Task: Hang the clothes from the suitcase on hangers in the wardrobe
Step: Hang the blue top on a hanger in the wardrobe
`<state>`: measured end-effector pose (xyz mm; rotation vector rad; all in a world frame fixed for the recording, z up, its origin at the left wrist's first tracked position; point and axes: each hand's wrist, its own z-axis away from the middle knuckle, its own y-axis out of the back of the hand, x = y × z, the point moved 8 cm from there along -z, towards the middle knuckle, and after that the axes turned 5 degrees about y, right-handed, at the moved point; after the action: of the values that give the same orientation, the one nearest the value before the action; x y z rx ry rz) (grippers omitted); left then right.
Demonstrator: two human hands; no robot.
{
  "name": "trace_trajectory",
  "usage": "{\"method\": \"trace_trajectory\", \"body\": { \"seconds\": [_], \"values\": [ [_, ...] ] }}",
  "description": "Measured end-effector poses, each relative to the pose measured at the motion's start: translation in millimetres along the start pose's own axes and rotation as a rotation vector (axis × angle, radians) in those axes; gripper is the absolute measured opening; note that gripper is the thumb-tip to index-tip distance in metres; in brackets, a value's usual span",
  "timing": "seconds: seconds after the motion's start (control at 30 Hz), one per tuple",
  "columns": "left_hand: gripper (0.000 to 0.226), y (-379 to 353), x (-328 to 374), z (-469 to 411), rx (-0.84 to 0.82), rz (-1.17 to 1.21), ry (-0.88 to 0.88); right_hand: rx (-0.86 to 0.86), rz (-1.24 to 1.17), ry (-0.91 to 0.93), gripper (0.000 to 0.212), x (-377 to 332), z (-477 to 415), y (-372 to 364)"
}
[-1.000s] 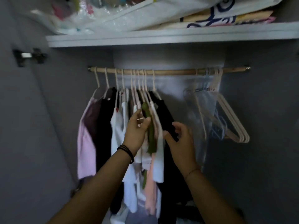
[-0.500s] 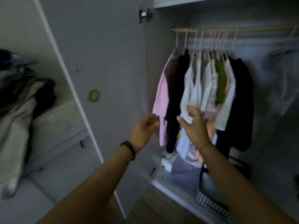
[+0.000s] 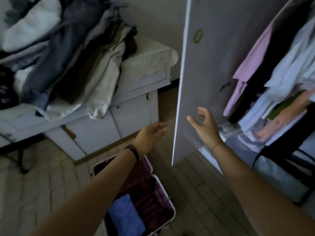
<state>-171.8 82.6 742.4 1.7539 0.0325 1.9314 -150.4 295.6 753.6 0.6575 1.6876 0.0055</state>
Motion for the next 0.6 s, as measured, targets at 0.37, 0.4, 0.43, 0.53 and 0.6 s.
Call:
{"method": "trace_trajectory", "body": {
  "seconds": [0.37, 0.4, 0.43, 0.53, 0.6],
  "values": [
    [0.019, 67.9, -233.9, 89.0, 0.288, 0.221, 0.424, -0.532, -0.079, -0.176, 0.04, 92.8, 92.5, -226.1],
    [0.018, 68.7, -260.3, 98.6, 0.315, 0.231, 0.463, -0.575, -0.068, -0.187, 0.04, 107.8, 105.7, -243.5],
    [0.016, 68.7, -288.7, 108.2, 0.342, 0.24, 0.506, -0.617, -0.059, -0.205, 0.04, 124.1, 119.6, -259.8],
    [0.009, 61.9, -379.4, 140.1, 0.452, 0.316, 0.651, -0.687, -0.055, -0.276, 0.036, 180.0, 159.1, -301.0],
    [0.013, 50.9, -440.8, 161.5, 0.504, 0.35, 0.752, -0.719, -0.035, -0.316, 0.035, 219.6, 185.2, -325.7]
  ]
}}
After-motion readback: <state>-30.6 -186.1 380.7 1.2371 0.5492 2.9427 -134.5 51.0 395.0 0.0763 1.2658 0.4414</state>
